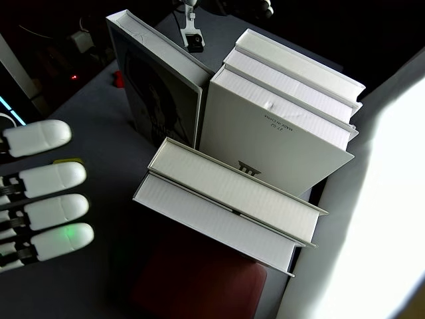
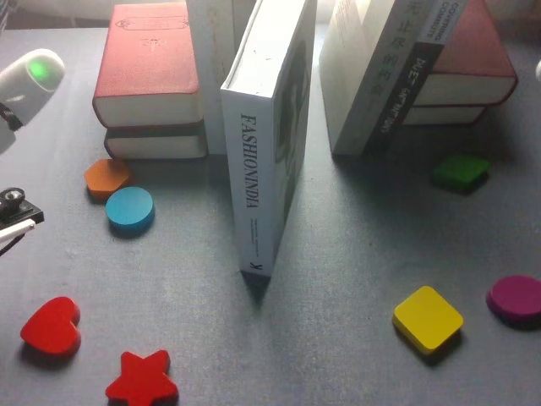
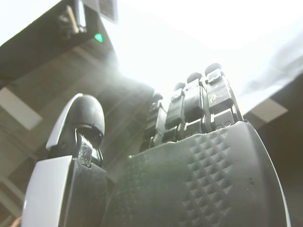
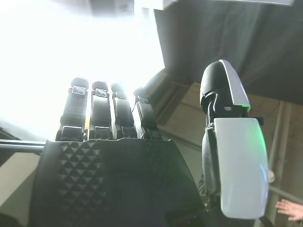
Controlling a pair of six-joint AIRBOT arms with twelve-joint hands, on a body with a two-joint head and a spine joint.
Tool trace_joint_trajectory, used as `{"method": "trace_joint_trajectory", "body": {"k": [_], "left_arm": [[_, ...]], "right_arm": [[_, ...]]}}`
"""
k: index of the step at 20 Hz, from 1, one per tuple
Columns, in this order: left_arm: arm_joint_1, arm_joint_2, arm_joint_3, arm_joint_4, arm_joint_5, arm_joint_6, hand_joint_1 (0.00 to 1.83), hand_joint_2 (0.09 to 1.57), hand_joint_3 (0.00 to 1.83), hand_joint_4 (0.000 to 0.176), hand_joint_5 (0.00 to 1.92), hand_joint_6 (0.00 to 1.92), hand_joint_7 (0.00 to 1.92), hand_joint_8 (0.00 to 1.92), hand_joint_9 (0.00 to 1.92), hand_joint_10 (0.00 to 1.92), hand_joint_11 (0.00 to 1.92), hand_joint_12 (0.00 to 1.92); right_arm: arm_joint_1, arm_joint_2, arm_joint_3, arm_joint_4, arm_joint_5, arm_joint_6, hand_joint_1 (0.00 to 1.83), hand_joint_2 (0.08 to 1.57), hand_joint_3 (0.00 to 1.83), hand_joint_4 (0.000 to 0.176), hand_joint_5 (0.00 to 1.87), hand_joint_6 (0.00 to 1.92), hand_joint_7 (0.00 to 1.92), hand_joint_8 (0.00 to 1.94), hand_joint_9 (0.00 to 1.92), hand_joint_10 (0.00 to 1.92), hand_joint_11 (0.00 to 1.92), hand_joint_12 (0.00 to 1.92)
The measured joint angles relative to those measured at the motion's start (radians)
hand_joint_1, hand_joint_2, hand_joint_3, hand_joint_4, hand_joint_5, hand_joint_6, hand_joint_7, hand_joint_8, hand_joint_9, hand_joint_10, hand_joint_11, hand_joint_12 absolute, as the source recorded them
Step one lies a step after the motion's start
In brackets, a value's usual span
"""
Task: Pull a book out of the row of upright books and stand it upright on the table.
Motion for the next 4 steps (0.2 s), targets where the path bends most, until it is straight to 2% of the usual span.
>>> {"method": "trace_joint_trajectory", "body": {"k": [1, 2, 3, 4], "left_arm": [[0.0, 0.0, -0.006, 0.0, -0.003, -0.002, 0.2, 1.39, 0.0, 0.11, 0.0, 0.0, 0.0, 0.0, 0.0, 0.0, 0.01, 0.0], [0.0, 0.0, -0.006, 0.01, 0.001, -0.003, 0.15, 1.38, 0.0, 0.109, 0.0, 0.0, 0.0, 0.0, 0.0, 0.0, 0.0, 0.0], [0.0, 0.0, -0.006, 0.02, 0.001, -0.005, 0.12, 1.37, 0.0, 0.086, 0.0, 0.0, 0.0, 0.0, 0.0, 0.0, 0.0, 0.0], [0.0, 0.0, -0.006, 0.024, 0.0, -0.008, 0.09, 1.36, 0.0, 0.08, 0.0, 0.0, 0.0, 0.0, 0.0, 0.0, 0.0, 0.0]], "right_arm": [[-0.031, 0.0, -0.01, 0.022, 0.031, 0.0, 0.48, 1.22, 0.01, 0.016, 0.0, 0.0, 0.0, 0.0, 0.0, 0.0, 0.0, 0.0], [-0.057, 0.0, -0.017, 0.044, 0.064, -0.002, 0.39, 1.25, 0.02, 0.012, 0.0, 0.0, 0.0, 0.0, 0.0, 0.0, 0.0, 0.0], [-0.071, 0.0, -0.024, 0.062, 0.088, -0.007, 0.37, 1.25, 0.02, 0.006, 0.0, 0.0, 0.0, 0.0, 0.0, 0.0, 0.0, 0.0], [-0.076, 0.0, -0.031, 0.073, 0.107, -0.011, 0.36, 1.26, 0.02, 0.0, 0.0, 0.0, 0.0, 0.0, 0.0, 0.0, 0.0, 0.0]]}}
